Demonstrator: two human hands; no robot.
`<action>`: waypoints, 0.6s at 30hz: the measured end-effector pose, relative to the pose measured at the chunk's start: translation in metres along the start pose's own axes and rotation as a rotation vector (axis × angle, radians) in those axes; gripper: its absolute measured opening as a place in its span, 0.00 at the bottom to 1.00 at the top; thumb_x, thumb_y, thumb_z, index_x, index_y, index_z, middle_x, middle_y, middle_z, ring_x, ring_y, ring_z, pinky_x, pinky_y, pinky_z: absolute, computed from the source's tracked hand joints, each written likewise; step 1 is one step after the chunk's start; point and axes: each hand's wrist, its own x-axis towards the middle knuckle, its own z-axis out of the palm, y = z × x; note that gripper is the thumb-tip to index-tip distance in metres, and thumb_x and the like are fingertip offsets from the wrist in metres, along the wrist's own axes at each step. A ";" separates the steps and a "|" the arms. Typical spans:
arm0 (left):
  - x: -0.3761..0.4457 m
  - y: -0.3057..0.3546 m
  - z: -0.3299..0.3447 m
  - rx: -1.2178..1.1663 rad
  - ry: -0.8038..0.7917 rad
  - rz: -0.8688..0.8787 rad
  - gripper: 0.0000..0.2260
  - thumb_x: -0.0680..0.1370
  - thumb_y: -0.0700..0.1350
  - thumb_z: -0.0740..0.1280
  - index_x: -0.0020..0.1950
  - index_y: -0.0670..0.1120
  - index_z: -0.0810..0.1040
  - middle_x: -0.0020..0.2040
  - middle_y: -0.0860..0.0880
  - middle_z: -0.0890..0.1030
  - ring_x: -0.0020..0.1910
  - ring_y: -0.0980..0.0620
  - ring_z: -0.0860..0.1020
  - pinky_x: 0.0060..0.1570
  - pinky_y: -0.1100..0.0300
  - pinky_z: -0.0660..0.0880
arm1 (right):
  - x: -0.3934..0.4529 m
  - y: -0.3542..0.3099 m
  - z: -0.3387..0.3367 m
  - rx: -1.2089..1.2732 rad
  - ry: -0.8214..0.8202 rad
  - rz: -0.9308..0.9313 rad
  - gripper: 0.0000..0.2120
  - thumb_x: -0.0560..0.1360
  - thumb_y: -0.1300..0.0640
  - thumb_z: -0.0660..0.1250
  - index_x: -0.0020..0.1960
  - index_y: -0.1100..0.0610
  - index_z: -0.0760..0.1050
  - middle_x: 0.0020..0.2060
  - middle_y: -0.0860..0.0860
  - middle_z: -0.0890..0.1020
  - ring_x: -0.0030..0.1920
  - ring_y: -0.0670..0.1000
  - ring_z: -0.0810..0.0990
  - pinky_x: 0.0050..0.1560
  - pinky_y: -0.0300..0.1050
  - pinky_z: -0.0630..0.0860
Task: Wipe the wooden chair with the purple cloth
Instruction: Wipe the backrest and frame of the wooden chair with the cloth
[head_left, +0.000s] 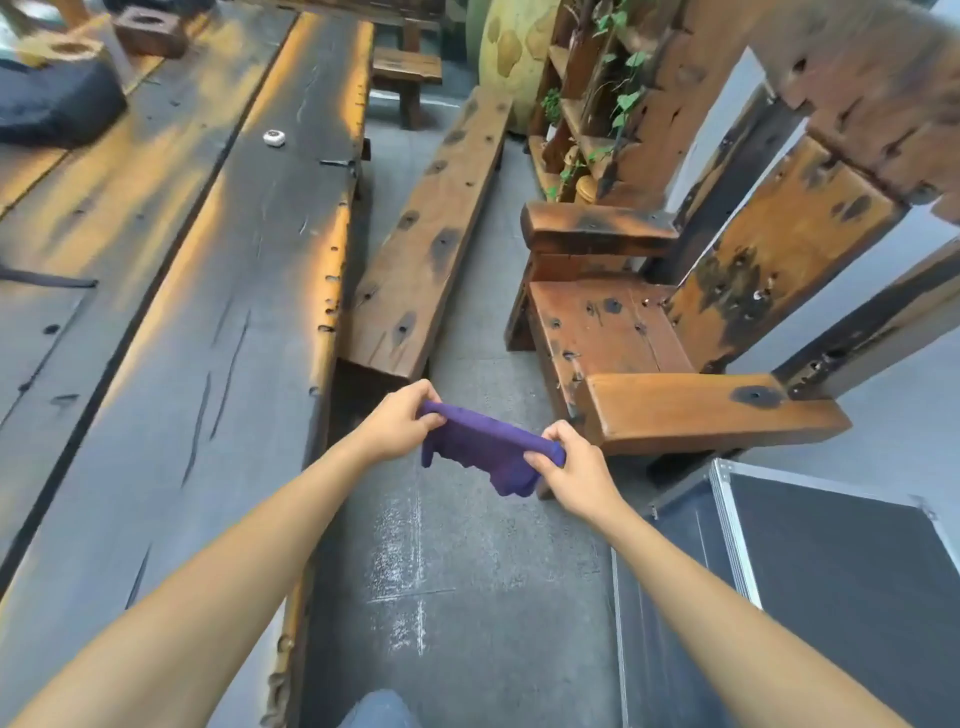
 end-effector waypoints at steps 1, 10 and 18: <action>0.021 0.006 -0.002 -0.008 -0.001 0.031 0.02 0.80 0.41 0.66 0.49 0.43 0.75 0.44 0.48 0.80 0.44 0.49 0.76 0.43 0.55 0.70 | 0.014 0.001 -0.006 0.002 0.011 0.003 0.11 0.75 0.54 0.72 0.42 0.48 0.69 0.35 0.47 0.81 0.37 0.50 0.80 0.42 0.48 0.75; 0.238 0.070 -0.031 -0.031 -0.156 0.304 0.04 0.79 0.39 0.67 0.50 0.44 0.80 0.46 0.46 0.84 0.48 0.46 0.82 0.52 0.53 0.76 | 0.149 -0.004 -0.062 0.310 0.100 0.192 0.07 0.83 0.61 0.63 0.50 0.52 0.66 0.48 0.51 0.77 0.46 0.44 0.79 0.46 0.39 0.82; 0.396 0.141 -0.037 -0.066 -0.273 0.536 0.04 0.78 0.39 0.68 0.48 0.46 0.83 0.37 0.58 0.83 0.33 0.66 0.78 0.36 0.67 0.73 | 0.237 -0.018 -0.134 0.018 0.465 0.192 0.13 0.81 0.59 0.65 0.48 0.40 0.79 0.41 0.37 0.84 0.44 0.39 0.81 0.45 0.34 0.75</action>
